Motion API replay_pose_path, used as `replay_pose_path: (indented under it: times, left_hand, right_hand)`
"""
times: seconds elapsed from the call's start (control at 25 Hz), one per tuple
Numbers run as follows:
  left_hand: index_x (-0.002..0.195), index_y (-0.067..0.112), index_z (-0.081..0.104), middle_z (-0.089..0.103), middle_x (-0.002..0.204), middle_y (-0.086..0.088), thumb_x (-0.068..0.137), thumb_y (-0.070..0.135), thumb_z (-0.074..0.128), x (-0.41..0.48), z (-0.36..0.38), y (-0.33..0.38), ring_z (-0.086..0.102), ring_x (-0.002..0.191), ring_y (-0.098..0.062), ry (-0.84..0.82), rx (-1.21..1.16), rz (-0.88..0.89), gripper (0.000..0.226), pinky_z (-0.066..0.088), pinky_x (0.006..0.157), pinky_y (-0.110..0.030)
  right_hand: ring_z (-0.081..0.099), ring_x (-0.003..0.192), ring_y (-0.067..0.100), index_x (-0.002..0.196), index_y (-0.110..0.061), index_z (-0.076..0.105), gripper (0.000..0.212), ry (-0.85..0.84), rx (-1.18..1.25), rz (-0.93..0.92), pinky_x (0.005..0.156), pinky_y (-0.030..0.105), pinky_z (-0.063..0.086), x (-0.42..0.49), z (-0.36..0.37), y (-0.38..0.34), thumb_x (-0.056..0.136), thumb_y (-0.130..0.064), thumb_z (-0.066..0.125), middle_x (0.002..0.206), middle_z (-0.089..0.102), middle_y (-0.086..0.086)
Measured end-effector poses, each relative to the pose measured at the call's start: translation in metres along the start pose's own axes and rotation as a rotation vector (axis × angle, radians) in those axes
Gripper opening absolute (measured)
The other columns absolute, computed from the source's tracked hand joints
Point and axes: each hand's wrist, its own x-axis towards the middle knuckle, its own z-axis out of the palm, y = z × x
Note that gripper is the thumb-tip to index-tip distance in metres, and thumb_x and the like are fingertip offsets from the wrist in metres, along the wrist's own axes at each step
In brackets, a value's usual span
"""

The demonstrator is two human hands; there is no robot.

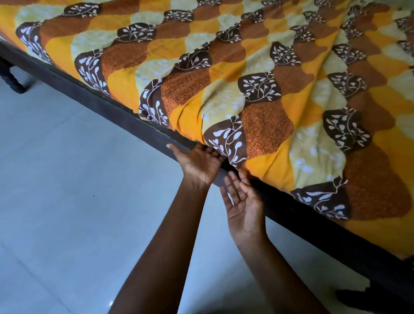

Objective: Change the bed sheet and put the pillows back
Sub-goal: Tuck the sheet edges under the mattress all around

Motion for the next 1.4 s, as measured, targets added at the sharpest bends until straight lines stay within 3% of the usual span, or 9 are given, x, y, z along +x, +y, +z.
replay_pose_path:
  times: [0.24,0.44,0.56,0.76,0.96,1.08,1.2,1.32,1.4]
  left_hand:
    - [0.111,0.008,0.052,0.060,0.103,-0.011,0.097,0.030,0.036,-0.022,-0.016,-0.012,0.059,0.097,-0.024,0.272,0.284,0.093,0.030,0.045,0.095,-0.035]
    - [0.130,0.007,0.042,0.053,0.128,-0.021,0.093,0.058,0.026,-0.059,-0.021,-0.036,0.051,0.120,-0.033,0.137,0.061,-0.012,0.065,0.035,0.108,-0.041]
    - [0.134,0.009,0.039,0.047,0.133,-0.024,0.084,0.074,0.016,-0.043,-0.006,-0.040,0.043,0.127,-0.039,0.060,0.107,-0.031,0.086,0.030,0.110,-0.048]
    - [0.109,0.014,0.056,0.058,0.114,-0.012,0.093,0.051,0.036,-0.031,0.005,-0.043,0.056,0.104,-0.027,0.093,0.211,0.019,0.045,0.039,0.104,-0.042]
    - [0.116,0.018,0.056,0.059,0.117,-0.002,0.097,0.020,0.045,-0.079,-0.013,-0.018,0.058,0.108,-0.018,0.167,0.869,0.316,0.022,0.047,0.093,-0.032]
    - [0.121,0.014,0.057,0.060,0.119,0.004,0.093,0.020,0.047,-0.078,0.009,0.008,0.053,0.114,-0.009,-0.260,1.366,0.801,0.030,0.041,0.095,-0.019]
    - [0.125,0.010,0.055,0.056,0.125,-0.006,0.094,0.035,0.038,-0.040,0.051,0.028,0.047,0.120,-0.021,-0.605,1.882,1.097,0.043,0.037,0.101,-0.033]
    - [0.135,0.017,0.047,0.049,0.138,-0.007,0.092,0.057,0.018,0.006,0.075,0.041,0.038,0.133,-0.028,-0.829,2.379,1.182,0.065,0.024,0.112,-0.050]
    - [0.137,0.020,0.045,0.047,0.141,-0.007,0.090,0.064,0.005,0.032,0.068,0.043,0.039,0.134,-0.028,-0.968,2.557,1.159,0.075,0.021,0.112,-0.051]
  right_hand:
    - [0.062,0.100,0.011,0.131,-0.012,0.049,0.036,0.083,0.085,-0.059,0.078,0.019,0.054,-0.005,-0.018,-0.010,0.097,-0.007,0.037,0.121,0.061,0.006]
    - [0.057,0.107,0.011,0.131,-0.011,0.048,0.035,0.045,0.182,-0.065,0.088,0.026,0.047,-0.015,-0.017,-0.014,0.101,-0.019,0.032,0.131,0.054,0.005]
    - [0.055,0.108,0.013,0.107,-0.013,0.057,0.027,0.028,0.220,-0.035,0.089,0.026,0.044,-0.005,-0.010,-0.026,0.100,-0.021,0.033,0.115,0.060,0.003]
    - [0.059,0.093,0.015,0.099,-0.010,0.059,0.024,0.042,0.147,-0.048,0.085,0.026,0.045,0.015,-0.008,-0.035,0.098,-0.015,0.036,0.100,0.062,0.006]
    - [0.061,0.099,0.010,0.113,-0.018,0.058,0.024,-0.044,-0.722,-0.127,0.080,0.015,0.049,-0.025,-0.020,-0.040,0.090,-0.017,0.051,0.114,0.064,0.005]
    - [0.060,0.102,0.005,0.112,-0.013,0.064,0.034,-0.126,-1.209,-0.747,0.085,0.011,0.045,-0.034,0.004,-0.073,0.084,-0.024,0.049,0.112,0.066,0.001]
    - [0.051,0.118,0.013,0.125,-0.017,0.057,0.043,-0.178,-1.847,-1.261,0.097,0.021,0.040,-0.006,0.022,-0.125,0.089,-0.035,0.045,0.127,0.057,0.002]
    - [0.031,0.138,0.023,0.144,-0.021,0.031,0.075,-0.350,-2.414,-1.070,0.111,0.040,0.031,0.028,0.014,-0.156,0.082,-0.062,0.038,0.149,0.034,0.006]
    - [0.017,0.143,0.021,0.148,-0.023,0.019,0.087,-0.406,-2.480,-0.890,0.116,0.043,0.019,0.040,0.003,-0.156,0.078,-0.072,0.035,0.155,0.022,0.004]
